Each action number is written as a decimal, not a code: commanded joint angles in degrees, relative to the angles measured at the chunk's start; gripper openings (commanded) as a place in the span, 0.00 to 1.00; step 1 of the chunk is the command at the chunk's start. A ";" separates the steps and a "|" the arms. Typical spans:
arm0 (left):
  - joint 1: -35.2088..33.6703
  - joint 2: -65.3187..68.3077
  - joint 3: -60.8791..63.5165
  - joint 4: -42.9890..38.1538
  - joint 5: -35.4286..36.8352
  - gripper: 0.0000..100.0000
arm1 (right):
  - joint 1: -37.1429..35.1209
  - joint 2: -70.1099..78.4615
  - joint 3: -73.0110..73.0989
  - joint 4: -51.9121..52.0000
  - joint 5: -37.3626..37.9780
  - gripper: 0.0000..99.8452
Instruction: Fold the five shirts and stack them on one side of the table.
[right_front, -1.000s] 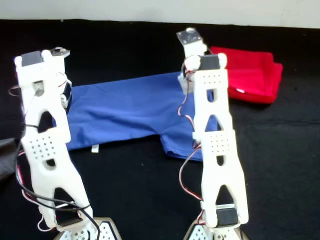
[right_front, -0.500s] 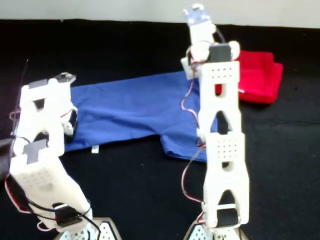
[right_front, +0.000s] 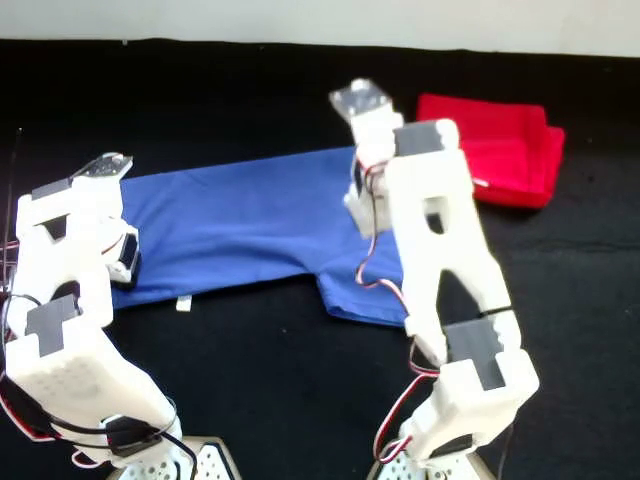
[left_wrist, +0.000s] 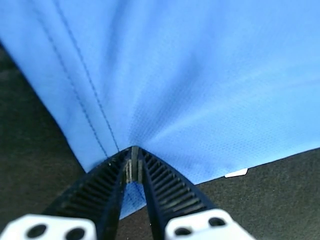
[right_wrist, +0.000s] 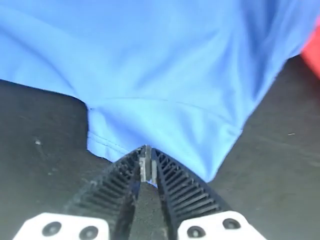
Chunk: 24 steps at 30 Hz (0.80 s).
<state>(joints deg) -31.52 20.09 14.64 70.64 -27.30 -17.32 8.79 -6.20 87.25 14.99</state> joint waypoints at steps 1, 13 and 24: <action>-0.31 0.04 1.27 -0.35 -0.53 0.01 | -0.40 -3.47 10.24 -5.93 0.26 0.01; -0.40 0.04 1.71 -3.52 8.88 0.01 | -0.84 -3.03 23.69 -11.65 17.85 0.13; -0.40 0.48 1.71 -3.25 8.79 0.01 | 0.31 6.29 22.46 -21.41 17.67 0.13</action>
<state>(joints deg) -31.43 20.00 15.78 67.82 -18.86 -18.02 14.33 18.77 67.82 32.13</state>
